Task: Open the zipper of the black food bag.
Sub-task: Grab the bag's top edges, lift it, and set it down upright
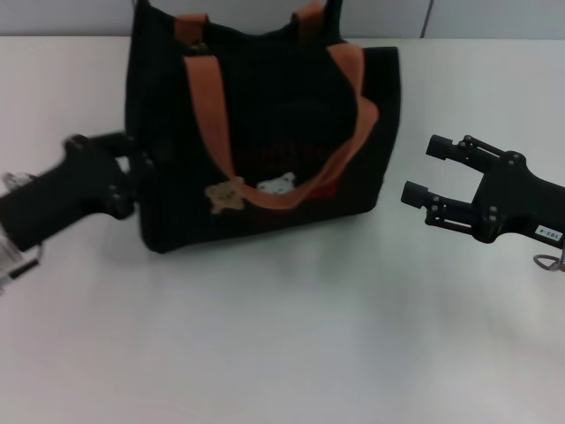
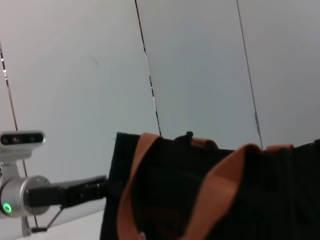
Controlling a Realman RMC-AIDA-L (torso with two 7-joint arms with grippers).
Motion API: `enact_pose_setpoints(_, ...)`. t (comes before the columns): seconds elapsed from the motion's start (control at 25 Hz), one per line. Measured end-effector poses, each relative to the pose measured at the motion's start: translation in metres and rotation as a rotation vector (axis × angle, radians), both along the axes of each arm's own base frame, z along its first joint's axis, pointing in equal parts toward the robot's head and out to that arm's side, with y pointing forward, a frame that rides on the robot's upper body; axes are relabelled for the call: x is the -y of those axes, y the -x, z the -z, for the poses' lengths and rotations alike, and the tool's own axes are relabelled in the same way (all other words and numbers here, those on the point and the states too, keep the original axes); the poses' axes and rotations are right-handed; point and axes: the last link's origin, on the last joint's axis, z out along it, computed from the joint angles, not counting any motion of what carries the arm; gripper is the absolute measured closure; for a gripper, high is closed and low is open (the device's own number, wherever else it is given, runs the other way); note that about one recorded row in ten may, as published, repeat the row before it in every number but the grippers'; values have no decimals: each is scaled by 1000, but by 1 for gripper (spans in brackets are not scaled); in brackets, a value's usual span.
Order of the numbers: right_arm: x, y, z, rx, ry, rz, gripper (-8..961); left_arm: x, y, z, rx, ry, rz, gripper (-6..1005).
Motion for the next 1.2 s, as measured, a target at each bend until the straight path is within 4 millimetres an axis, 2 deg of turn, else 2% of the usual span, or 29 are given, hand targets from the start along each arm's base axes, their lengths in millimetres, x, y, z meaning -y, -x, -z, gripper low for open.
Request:
enact_pose_setpoints(0.12,0,0,0,1,-4,-2,124,-3,1,-20,-41,-22,25,888)
enact_pose_setpoints(0.16,0,0,0,1,-5,-2,124,-8,-1,-35,-74,-25,49,888)
enact_pose_setpoints(0.2,0,0,0,1,-5,-2,124,-8,-1,-35,-74,-25,49,887)
enact_pose_setpoints(0.28,0,0,0,2,-5,-3,124,-10,-5,-47,-97,-21,84,887)
enact_pose_setpoints(0.36,0,0,0,0,-5,-3,124,-15,-16,-73,-140,-22,153,888)
enact_pose_setpoints(0.4,0,0,0,-2,-4,-3,124,-15,-16,-73,-140,-22,153,889)
enact_pose_setpoints(0.52,1,0,2,-7,-1,-1,124,-21,-28,-97,-185,-42,187,892)
enact_pose_setpoints(0.56,2,1,4,-12,3,0,124,-25,-38,-112,-225,-60,208,892)
enact_pose_setpoints(0.6,2,1,4,-12,3,0,124,-25,-38,-112,-225,-60,208,893)
enact_pose_setpoints(0.72,4,1,7,-21,3,-1,124,-28,-53,-128,-285,-82,247,893)
enact_pose_setpoints(0.76,5,1,8,-24,1,-1,124,-28,-64,-133,-329,-82,284,894)
enact_pose_setpoints(0.92,6,1,10,-38,5,7,124,-26,-77,-124,-375,-56,337,895)
enact_pose_setpoints(0.96,7,2,11,-49,7,12,124,-25,-85,-108,-408,-22,373,895)
enact_pose_setpoints(1.0,7,2,11,-49,7,12,124,-25,-85,-108,-408,-22,373,895)
enact_pose_setpoints(1.16,8,4,15,-71,8,19,123,-23,-96,-79,-466,42,435,897)
enact_pose_setpoints(1.2,8,4,15,-71,8,19,123,-23,-96,-79,-466,42,435,897)
